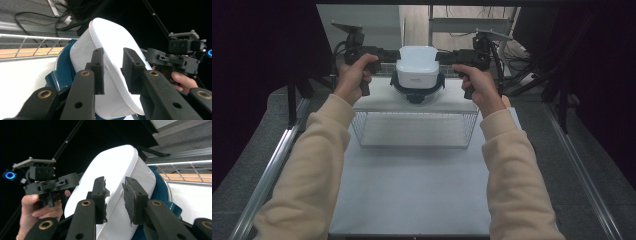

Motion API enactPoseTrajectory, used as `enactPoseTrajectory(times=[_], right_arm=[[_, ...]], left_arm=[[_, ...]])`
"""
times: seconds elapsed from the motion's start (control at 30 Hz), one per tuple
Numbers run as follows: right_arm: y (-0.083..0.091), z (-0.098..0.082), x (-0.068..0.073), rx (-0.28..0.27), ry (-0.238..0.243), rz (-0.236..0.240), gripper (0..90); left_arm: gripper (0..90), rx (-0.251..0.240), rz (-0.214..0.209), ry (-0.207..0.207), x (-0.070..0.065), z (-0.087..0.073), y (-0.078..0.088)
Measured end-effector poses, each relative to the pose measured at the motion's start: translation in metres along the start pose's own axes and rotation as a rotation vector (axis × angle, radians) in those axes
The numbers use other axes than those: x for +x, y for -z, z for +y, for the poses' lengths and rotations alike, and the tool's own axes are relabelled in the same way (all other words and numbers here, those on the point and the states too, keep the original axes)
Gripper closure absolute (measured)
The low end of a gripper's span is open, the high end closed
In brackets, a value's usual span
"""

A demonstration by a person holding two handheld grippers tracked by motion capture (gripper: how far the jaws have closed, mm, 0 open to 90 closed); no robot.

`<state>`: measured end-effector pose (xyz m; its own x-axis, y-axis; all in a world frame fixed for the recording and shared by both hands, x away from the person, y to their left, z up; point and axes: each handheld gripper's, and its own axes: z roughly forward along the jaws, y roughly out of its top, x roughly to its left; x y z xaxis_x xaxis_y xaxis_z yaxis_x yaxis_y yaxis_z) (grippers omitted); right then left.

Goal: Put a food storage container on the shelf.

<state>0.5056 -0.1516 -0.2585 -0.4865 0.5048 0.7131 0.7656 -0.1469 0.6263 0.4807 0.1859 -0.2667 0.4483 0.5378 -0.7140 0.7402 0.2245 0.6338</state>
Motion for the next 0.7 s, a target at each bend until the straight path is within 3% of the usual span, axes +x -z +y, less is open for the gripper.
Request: enactPoseTrajectory(times=[0.13, 0.23, 0.27, 0.3, 0.4, 0.53, 0.7], right_arm=[[-0.001, 0.0, -0.001, -0.005, -0.01, 0.005, 69.4], [-0.001, -0.002, 0.0, -0.014, -0.004, 0.009, 61.0], [0.001, -0.005, 0.002, -0.041, 0.001, 0.029, 54.8], [0.003, -0.007, 0.004, -0.06, 0.016, 0.031, 51.1], [0.018, -0.017, 0.011, -0.125, 0.151, -0.019, 40.5], [0.043, -0.037, 0.019, -0.109, 0.293, 0.004, 36.4], [0.066, -0.063, 0.026, -0.084, 0.397, -0.014, 34.8]], left_arm=[[69.2, 0.006, 0.01, -0.013, -0.002, -0.001, -0.002], [54.6, -0.007, 0.007, -0.002, -0.008, -0.004, -0.002], [46.2, -0.025, 0.02, -0.011, -0.011, -0.005, 0.0], [42.9, -0.052, 0.055, -0.046, -0.017, -0.007, 0.005], [36.5, -0.091, 0.082, -0.13, -0.03, -0.015, 0.02], [32.1, -0.102, 0.087, -0.207, -0.04, -0.038, 0.04], [31.2, -0.113, 0.099, -0.283, -0.043, -0.076, 0.06]])
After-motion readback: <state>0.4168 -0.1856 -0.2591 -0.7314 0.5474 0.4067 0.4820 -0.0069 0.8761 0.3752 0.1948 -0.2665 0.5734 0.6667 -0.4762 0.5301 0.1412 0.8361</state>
